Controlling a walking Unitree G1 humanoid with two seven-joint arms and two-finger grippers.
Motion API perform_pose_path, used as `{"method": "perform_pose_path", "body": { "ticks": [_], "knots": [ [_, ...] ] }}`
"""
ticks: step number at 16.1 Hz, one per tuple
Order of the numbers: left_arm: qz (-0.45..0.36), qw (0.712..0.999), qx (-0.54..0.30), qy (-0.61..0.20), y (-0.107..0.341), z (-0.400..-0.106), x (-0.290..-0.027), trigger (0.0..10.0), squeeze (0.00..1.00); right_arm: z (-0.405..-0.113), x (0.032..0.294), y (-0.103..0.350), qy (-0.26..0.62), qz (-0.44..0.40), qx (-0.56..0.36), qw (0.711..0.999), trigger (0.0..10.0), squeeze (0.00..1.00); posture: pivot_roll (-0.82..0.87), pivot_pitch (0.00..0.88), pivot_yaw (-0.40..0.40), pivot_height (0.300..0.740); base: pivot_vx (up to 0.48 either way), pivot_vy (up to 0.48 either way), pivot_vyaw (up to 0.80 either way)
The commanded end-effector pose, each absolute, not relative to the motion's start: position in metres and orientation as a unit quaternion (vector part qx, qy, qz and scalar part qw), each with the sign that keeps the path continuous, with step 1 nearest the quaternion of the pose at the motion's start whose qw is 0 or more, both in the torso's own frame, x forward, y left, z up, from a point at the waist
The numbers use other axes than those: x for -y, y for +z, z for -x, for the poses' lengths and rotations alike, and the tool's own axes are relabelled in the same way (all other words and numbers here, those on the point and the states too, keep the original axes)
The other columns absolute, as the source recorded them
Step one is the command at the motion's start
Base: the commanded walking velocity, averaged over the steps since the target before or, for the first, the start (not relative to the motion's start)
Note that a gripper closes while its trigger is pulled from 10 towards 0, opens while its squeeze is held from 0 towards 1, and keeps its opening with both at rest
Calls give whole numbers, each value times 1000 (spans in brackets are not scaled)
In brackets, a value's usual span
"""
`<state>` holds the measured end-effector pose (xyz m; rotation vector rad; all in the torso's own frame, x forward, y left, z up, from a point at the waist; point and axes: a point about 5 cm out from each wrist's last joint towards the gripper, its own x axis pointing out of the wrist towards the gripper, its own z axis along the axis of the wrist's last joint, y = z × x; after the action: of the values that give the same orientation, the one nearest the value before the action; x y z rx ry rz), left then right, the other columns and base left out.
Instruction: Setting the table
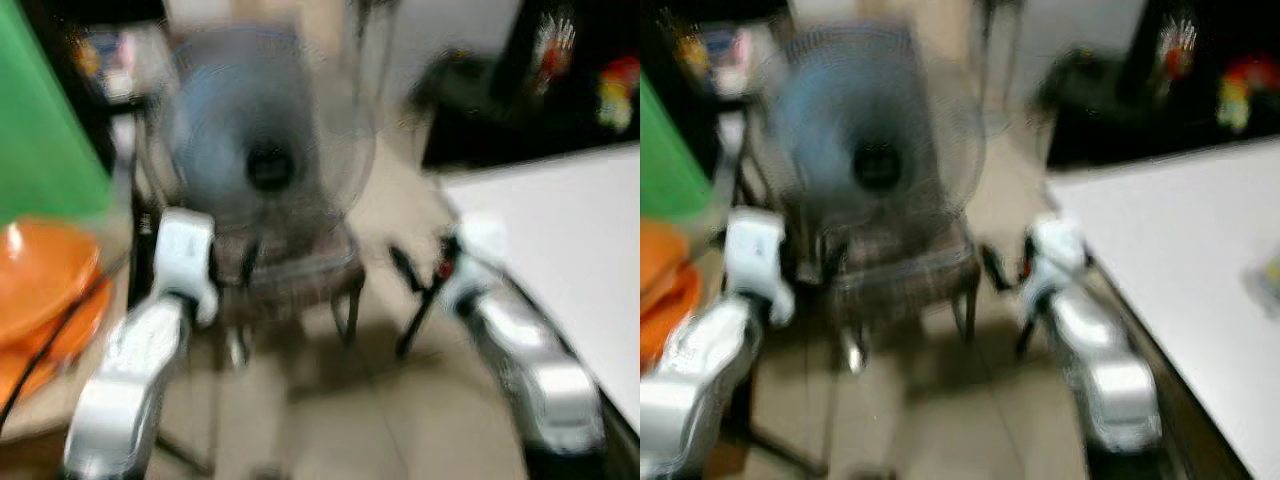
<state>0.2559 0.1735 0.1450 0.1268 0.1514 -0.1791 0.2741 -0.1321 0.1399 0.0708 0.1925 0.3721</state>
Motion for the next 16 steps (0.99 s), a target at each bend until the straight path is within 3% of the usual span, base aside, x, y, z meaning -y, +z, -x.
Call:
{"method": "perform_pose_path", "body": {
  "ticks": [1,16],
  "knots": [
    [-64,992,-65,-92,150,-256,-171,10000,0,-274,135,141,188,-34,-99,977,10000,0,139,0,8,740,0,0,800],
    [-67,996,-35,-55,162,-258,-179,10000,0,-276,137,145,176,-36,-86,980,10000,0,155,0,8,740,0,0,800]
  ]
}}
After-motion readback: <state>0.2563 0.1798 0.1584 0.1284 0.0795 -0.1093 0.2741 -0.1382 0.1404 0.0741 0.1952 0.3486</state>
